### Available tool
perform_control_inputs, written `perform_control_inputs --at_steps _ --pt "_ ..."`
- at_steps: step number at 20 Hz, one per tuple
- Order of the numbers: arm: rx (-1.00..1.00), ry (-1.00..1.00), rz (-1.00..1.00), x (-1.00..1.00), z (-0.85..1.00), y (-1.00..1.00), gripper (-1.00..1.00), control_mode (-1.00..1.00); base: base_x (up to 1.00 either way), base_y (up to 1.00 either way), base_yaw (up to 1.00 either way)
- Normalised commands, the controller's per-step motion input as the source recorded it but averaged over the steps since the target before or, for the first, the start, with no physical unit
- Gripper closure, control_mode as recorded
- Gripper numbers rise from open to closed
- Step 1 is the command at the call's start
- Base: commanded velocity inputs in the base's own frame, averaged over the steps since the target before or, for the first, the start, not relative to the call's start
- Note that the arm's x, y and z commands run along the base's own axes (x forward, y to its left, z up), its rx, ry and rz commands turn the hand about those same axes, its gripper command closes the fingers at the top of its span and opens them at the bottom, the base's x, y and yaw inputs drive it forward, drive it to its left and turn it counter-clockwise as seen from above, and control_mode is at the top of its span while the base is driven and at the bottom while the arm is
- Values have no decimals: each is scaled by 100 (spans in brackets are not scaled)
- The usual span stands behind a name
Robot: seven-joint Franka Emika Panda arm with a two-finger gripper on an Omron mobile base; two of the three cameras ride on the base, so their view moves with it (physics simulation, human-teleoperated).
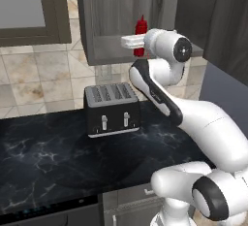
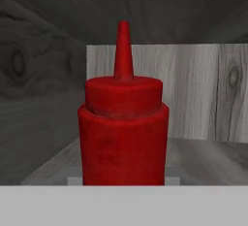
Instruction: Move the ketchup and mustard from the cabinet to the dining counter.
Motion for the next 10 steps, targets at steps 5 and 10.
perform_control_inputs --at_steps 5,10 --pt "0 -11 1 -100 22 -28 100 -100 0 0 0" --pt "-2 -2 6 -97 1 -16 100 -100 0 0 0"
